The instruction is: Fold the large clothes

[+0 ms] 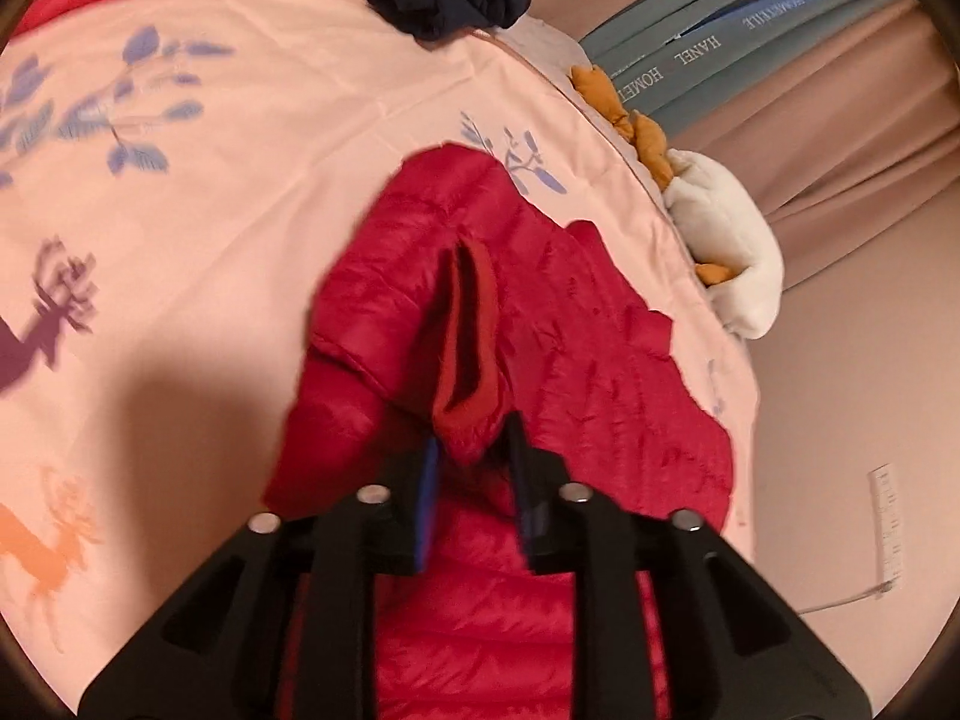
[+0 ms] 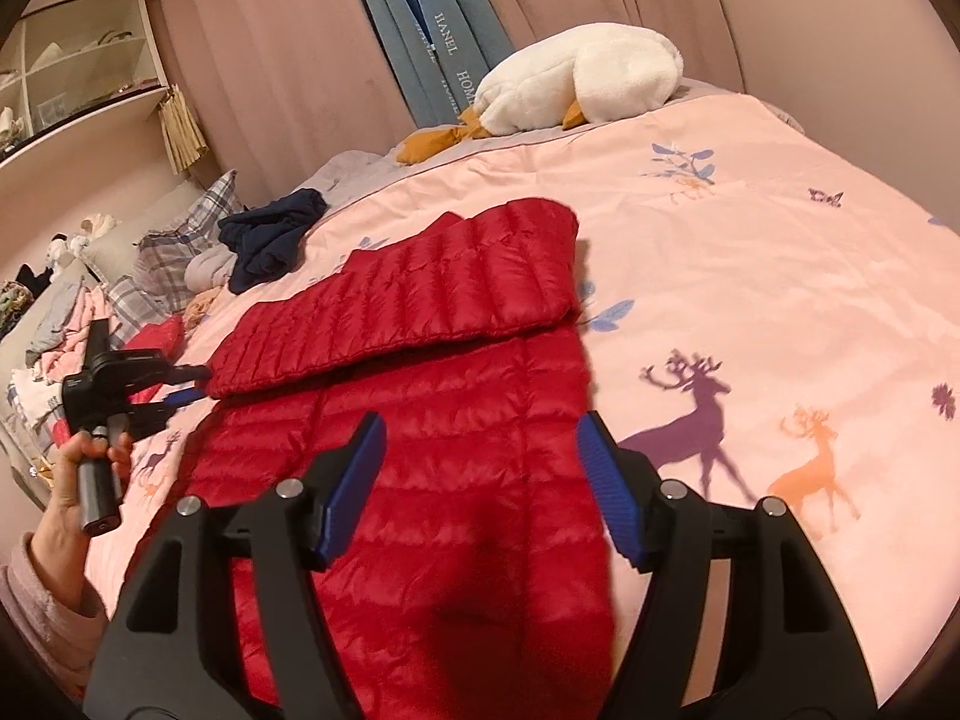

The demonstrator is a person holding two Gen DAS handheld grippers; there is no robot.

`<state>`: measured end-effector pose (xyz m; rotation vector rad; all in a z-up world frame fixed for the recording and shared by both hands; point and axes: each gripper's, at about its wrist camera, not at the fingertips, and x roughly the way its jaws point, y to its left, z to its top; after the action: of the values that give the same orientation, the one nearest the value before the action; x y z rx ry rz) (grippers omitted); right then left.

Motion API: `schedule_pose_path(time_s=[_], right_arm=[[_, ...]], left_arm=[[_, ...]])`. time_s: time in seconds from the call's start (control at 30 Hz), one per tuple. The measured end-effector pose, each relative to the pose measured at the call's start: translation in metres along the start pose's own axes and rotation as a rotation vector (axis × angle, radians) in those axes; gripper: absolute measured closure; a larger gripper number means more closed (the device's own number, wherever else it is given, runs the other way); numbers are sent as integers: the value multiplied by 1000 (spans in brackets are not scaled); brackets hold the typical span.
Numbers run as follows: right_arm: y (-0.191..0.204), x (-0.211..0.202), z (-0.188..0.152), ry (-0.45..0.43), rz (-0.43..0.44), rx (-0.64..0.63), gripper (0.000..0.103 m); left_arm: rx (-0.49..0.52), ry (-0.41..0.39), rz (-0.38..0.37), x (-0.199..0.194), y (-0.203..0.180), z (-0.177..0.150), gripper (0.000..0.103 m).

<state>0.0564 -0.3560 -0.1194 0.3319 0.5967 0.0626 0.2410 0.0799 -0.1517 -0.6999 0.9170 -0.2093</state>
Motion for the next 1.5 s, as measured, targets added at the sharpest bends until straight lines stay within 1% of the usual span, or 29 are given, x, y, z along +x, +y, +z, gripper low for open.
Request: schedule_pose_path(time_s=[0.07,0.13,0.23,0.33,0.4,0.43,0.47,0.53,0.6,0.7,0.8,0.83,0.9,0.97,1.1,1.17,1.2,1.27,1.33,1.4,1.5], right_arm=[[-3,2,8,-6,-11,0,35],[-3,6,18,-8,-13,-9,35],[-2,24,38,1,-20,-32,35],[2,55,62,36,-13,-44,36],[6,83,80,65,-22,-49,43],[9,93,88,76,-23,-57,44],[13,107,96,87,-26,-71,46],[19,130,110,96,-57,-95,50],[22,157,125,114,-77,-97,52],[20,191,137,142,-116,-97,53],[13,223,139,201,-157,-92,54],[10,232,137,220,-171,-91,56],[5,250,129,271,-197,-101,56],[2,259,123,291,-202,-100,56],[-3,260,126,305,-199,-69,56],[2,247,130,274,-196,-71,56],[9,232,131,238,-160,-86,56],[23,209,128,196,-96,-120,55],[39,189,120,171,-52,-174,53],[55,176,105,169,-19,-244,53],[69,178,82,211,-24,-329,52]], left_arm=[[44,-27,28,-10,-5,3,61],[97,-57,32,-22,-14,6,60],[223,-71,59,-26,-38,9,57],[337,-52,81,-16,-64,7,56],[412,-34,104,-3,-80,3,56],[457,-22,117,5,-89,-1,56],[480,-15,122,9,-93,-3,56],[540,2,129,21,-104,-8,56],[600,17,140,34,-113,-14,56],[663,34,181,53,-119,-19,56],[699,66,215,70,-116,-22,56],[704,75,218,73,-115,-23,56],[706,95,213,79,-109,-23,56],[695,116,199,85,-104,-23,56],[665,142,181,91,-100,-20,55],[651,149,181,90,-101,-18,55],[652,149,182,89,-101,-17,55],[655,147,183,84,-103,-16,55],[659,145,181,81,-103,-17,55],[668,139,187,78,-103,-20,54],[693,135,208,80,-104,-26,53]])
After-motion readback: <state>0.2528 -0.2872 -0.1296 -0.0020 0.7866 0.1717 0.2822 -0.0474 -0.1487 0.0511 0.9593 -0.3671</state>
